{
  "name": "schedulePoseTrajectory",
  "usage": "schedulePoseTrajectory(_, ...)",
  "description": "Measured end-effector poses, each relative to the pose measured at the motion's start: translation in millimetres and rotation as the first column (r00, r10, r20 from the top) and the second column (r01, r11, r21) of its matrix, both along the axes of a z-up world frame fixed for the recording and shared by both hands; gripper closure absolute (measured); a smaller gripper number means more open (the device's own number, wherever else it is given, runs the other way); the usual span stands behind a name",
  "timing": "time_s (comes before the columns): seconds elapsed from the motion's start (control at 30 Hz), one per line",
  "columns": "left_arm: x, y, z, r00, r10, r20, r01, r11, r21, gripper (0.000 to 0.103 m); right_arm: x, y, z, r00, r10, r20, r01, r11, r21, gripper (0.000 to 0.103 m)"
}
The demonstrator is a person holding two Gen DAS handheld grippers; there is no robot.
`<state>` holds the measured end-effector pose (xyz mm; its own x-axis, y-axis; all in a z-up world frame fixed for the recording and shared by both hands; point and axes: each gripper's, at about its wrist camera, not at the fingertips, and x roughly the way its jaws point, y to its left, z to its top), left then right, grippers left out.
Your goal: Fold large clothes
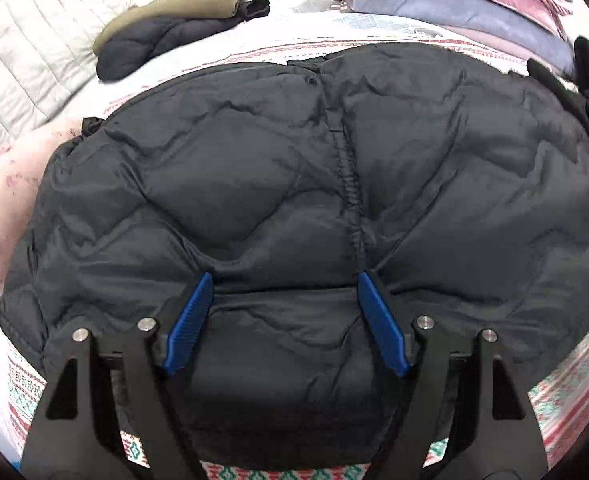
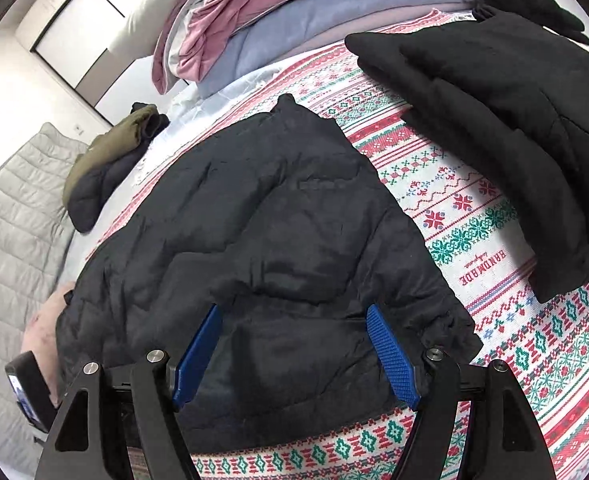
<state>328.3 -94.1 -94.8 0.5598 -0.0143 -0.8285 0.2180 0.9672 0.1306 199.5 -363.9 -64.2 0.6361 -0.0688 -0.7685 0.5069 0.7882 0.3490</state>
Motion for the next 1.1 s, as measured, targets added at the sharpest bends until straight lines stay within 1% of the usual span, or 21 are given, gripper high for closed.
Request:
schedulePoseTrajectory(0.03,3.7,1.2,6.8,1.000,-0.005,-0.011,0.005,1.000,-0.027,0.027,-1.4,0.7,2.8,1.000,0.002,0.012,-0.002,1.000,-0.001,0.027)
schedulePoseTrajectory(0.1,9.5,3.4,21.9,1.000,-0.003,0.000,0.003,0.998,-0.061,0.027,-4.2,1.0,8.0,0.999,0.006,0.042,-0.006,1.000,0.007,0.027)
schedulePoseTrajectory(0.17,25.3,0.4,39.7,0.999,0.024,0.026,-0.022,0.997,-0.068,0.028,-7.0,0.1,12.0,0.998,0.005,0.062,-0.006,1.000,0.016,0.027)
schedulePoseTrajectory(0.27,49.3,-7.6,50.3,0.999,0.036,0.032,-0.033,0.996,-0.080,0.027,-6.3,-2.5,10.9,0.998,0.002,0.058,-0.003,1.000,0.025,0.027)
schedulePoseTrajectory(0.3,61.1,-14.6,47.2,0.999,0.027,0.017,-0.026,0.998,-0.065,0.027,-5.8,-3.6,9.5,0.999,0.000,0.053,-0.002,0.999,0.032,0.027)
schedulePoseTrajectory(0.37,81.1,-27.2,26.6,0.998,0.034,-0.046,-0.033,0.999,0.014,0.027,-4.8,-5.0,7.7,0.999,-0.001,0.049,-0.001,0.999,0.047,0.027)
schedulePoseTrajectory(0.4,83.7,-29.4,18.4,0.997,0.042,-0.066,-0.039,0.998,0.043,0.026,-4.5,-5.3,7.3,0.999,0.001,0.048,-0.003,0.998,0.055,0.027)
schedulePoseTrajectory(0.43,87.7,-31.7,10.3,0.996,0.047,-0.078,-0.042,0.997,0.067,0.025,-4.2,-5.4,7.5,0.999,0.004,0.049,-0.006,0.998,0.059,0.027)
schedulePoseTrajectory(0.47,88.6,-32.8,8.2,0.996,0.048,-0.075,-0.042,0.996,0.076,0.024,-3.9,-5.4,7.6,0.999,0.007,0.050,-0.010,0.998,0.062,0.027)
schedulePoseTrajectory(0.53,90.0,-33.7,10.7,0.995,0.048,-0.086,-0.042,0.996,0.076,0.024,-4.0,-5.7,8.0,0.999,0.014,0.053,-0.018,0.997,0.070,0.027)
schedulePoseTrajectory(0.57,91.3,-32.4,14.2,0.993,0.053,-0.102,-0.047,0.997,0.064,0.024,-4.4,-6.0,8.5,0.998,0.014,0.055,-0.018,0.997,0.075,0.027)
schedulePoseTrajectory(0.63,97.6,-28.9,25.6,0.990,0.064,-0.122,-0.062,0.998,0.016,0.024,-5.6,-8.0,9.7,0.998,0.015,0.065,-0.021,0.996,0.091,0.027)
schedulePoseTrajectory(0.7,104.8,-28.2,37.7,0.991,0.076,-0.105,-0.077,0.997,-0.005,0.024,-7.3,-9.9,11.0,0.997,0.013,0.076,-0.020,0.995,0.101,0.027)
schedulePoseTrajectory(0.77,112.5,-33.5,44.7,0.994,0.084,-0.076,-0.082,0.996,0.023,0.024,-8.6,-11.4,11.6,0.997,0.009,0.082,-0.017,0.994,0.105,0.027)
schedulePoseTrajectory(0.83,123.5,-37.3,39.6,0.994,0.084,-0.076,-0.079,0.995,0.059,0.024,-8.7,-12.4,10.9,0.997,0.007,0.081,-0.015,0.994,0.109,0.027)
schedulePoseTrajectory(0.87,129.5,-40.7,31.9,0.991,0.084,-0.101,-0.076,0.994,0.078,0.024,-8.5,-12.7,10.4,0.997,0.006,0.080,-0.015,0.994,0.113,0.027)
schedulePoseTrajectory(0.93,142.1,-40.7,11.3,0.982,0.095,-0.165,-0.084,0.994,0.071,0.023,-7.9,-13.4,8.6,0.997,0.005,0.075,-0.014,0.993,0.120,0.027)
schedulePoseTrajectory(0.97,144.6,-38.8,5.9,0.980,0.100,-0.174,-0.090,0.994,0.069,0.018,-7.5,-13.5,7.6,0.998,0.005,0.070,-0.013,0.993,0.121,0.027)
schedulePoseTrajectory(1.0,146.8,-36.8,2.7,0.979,0.105,-0.174,-0.095,0.993,0.069,0.015,-7.4,-12.8,7.2,0.998,0.006,0.067,-0.014,0.993,0.121,0.027)
schedulePoseTrajectory(1.1,150.1,-33.4,5.1,0.973,0.119,-0.197,-0.110,0.992,0.055,0.014,-6.7,-10.4,6.6,0.998,0.013,0.058,-0.020,0.993,0.114,0.027)
